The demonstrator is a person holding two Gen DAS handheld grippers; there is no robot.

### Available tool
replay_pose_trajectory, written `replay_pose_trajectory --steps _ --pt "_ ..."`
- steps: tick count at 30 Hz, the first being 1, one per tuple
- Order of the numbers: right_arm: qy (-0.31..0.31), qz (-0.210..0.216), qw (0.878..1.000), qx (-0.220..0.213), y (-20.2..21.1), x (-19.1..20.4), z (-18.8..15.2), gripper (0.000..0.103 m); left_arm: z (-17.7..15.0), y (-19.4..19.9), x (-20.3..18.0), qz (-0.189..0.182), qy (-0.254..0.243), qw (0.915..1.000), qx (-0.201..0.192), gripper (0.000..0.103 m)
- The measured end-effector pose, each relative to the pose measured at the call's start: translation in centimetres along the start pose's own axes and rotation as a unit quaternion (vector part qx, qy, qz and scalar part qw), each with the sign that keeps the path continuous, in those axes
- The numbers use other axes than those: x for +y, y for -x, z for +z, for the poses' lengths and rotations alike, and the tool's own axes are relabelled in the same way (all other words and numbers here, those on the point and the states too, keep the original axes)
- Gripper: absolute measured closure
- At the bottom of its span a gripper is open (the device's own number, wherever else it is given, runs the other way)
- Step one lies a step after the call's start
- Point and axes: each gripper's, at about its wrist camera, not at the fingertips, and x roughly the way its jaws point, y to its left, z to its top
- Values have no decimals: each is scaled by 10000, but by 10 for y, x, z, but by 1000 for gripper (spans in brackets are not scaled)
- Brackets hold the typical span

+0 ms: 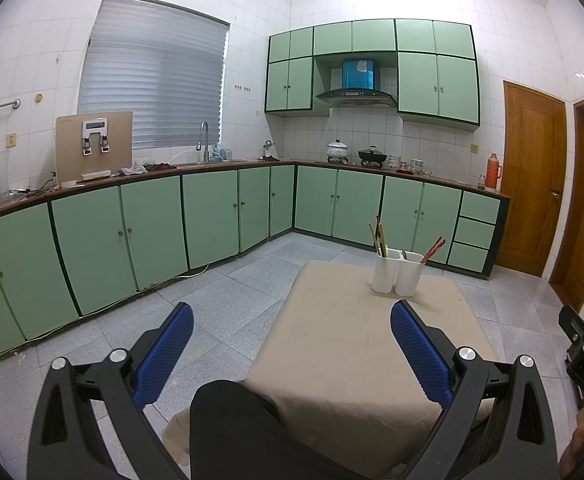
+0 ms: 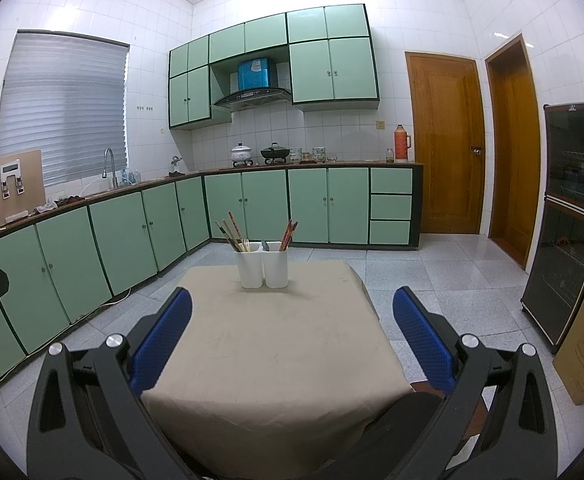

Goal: Organize utensils

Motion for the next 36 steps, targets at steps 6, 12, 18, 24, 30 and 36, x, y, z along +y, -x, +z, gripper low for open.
replay_pose_trajectory --steps 6,12,18,24,30,36 --pt "-4 5 10000 8 0 0 0 5 0 0 0 0 1 10000 -2 6" --pt "-4 2 10000 3 0 0 0 5 0 0 0 -2 4 10000 -2 6" --pt "-1 2 10000 2 0 0 0 5 0 0 0 4 -2 10000 -7 6" --pt "-8 -1 10000 0 0 0 0 5 0 0 -1 1 -10 10000 -4 6" --pt "-1 2 10000 6 0 0 0 5 2 1 -4 -3 -38 10000 -16 6" --pt "-7 -1 10000 -3 1 0 0 5 3 2 -3 2 -4 10000 -38 6"
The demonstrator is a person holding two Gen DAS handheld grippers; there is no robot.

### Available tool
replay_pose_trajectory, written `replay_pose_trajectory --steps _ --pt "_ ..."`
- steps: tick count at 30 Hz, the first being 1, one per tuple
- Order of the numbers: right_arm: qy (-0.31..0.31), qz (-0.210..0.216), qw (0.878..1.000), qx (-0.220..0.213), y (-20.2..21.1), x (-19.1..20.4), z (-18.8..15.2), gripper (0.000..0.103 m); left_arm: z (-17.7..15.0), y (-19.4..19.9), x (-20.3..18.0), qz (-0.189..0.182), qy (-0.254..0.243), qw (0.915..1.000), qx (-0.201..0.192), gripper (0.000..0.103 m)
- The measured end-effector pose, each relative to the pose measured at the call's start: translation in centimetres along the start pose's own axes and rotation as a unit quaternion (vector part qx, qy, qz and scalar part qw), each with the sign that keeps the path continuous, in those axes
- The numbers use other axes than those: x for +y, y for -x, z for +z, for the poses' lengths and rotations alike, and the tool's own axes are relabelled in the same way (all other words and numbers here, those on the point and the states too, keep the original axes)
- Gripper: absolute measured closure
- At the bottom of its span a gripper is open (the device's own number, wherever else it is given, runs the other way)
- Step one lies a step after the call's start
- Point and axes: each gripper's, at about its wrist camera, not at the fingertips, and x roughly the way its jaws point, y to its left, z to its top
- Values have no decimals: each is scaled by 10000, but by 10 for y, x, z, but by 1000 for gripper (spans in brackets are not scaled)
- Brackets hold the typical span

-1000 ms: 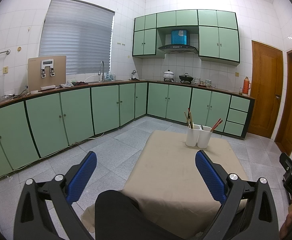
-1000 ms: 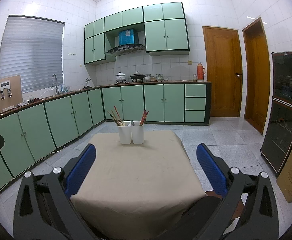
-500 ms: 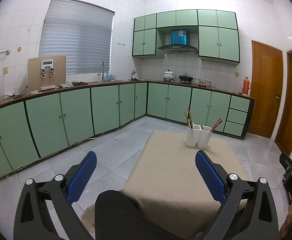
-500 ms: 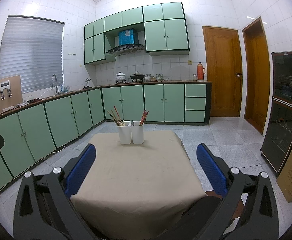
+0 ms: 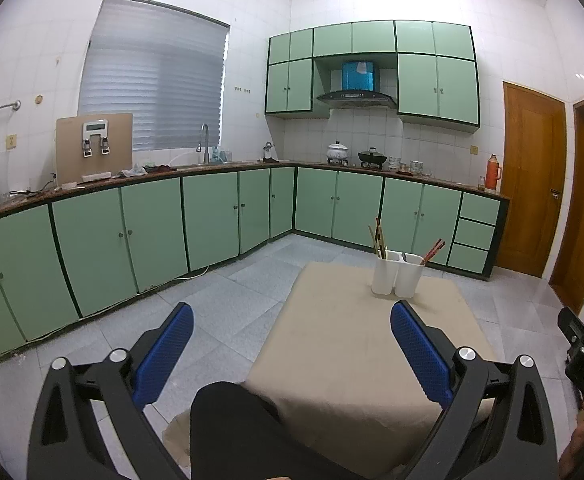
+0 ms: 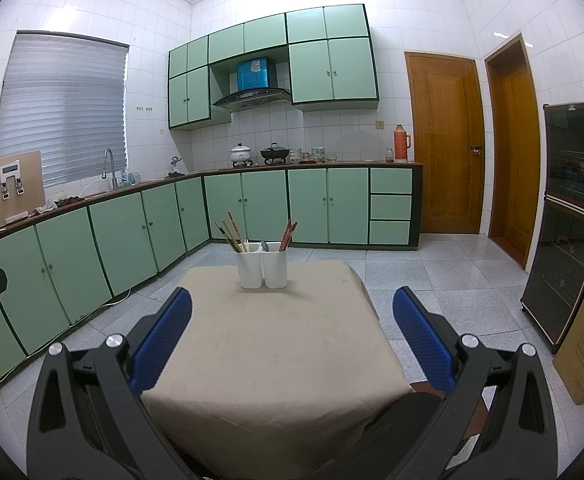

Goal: Organize utensils

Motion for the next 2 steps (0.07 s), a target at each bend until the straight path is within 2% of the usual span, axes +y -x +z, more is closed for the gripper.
replay_pose_trajectory --steps 2 --pt "-1 0 10000 2 0 0 0 5 0 0 0 -10 4 10000 4 6"
